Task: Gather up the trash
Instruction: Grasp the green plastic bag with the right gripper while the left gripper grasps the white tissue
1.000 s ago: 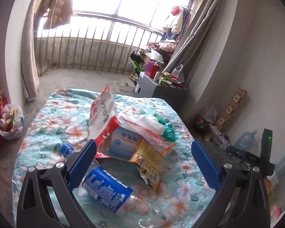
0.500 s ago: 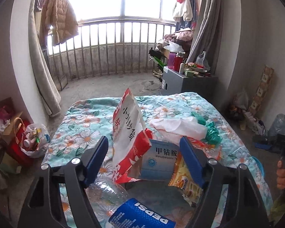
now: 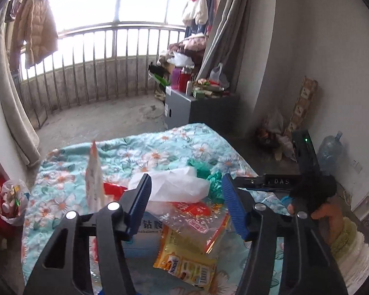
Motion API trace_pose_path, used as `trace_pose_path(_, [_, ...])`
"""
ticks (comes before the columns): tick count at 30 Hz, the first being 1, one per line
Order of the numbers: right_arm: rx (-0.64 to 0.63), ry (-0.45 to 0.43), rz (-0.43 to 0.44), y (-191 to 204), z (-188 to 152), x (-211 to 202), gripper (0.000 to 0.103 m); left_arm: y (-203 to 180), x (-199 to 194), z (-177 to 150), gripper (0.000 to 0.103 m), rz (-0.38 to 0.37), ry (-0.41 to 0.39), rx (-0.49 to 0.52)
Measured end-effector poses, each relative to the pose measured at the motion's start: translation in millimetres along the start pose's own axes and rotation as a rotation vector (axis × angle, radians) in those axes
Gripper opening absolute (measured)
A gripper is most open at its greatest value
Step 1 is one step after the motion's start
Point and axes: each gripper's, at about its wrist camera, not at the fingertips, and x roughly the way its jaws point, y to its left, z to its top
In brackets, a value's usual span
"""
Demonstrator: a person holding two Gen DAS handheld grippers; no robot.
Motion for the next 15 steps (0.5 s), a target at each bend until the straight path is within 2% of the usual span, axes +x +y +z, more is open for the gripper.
trace_pose_path(2, [-0.002,0.024,0.003,0.7,2.7,11.6,0.059,-6.0,24.4,-0.7,0.054,0.008,0.057,-0.002])
trace_pose_path(7, [0.008,0.07,0.025,-3.3,7.4,29.2,0.054,-12.2,66.0,-7.2,0.049,0.117,0.131,0.049])
trace_pose_path(11, [0.033,0.095,0.073,-8.4,7.8,32.9,0.049,-7.0,88.1,-9.1,0.046,0.204,0.178,0.064])
trace_pose_path(15, [0.037,0.104,0.1,-10.3,7.8,31.9,0.044,2.3,101.4,-12.1,0.045,0.229,0.237,0.044])
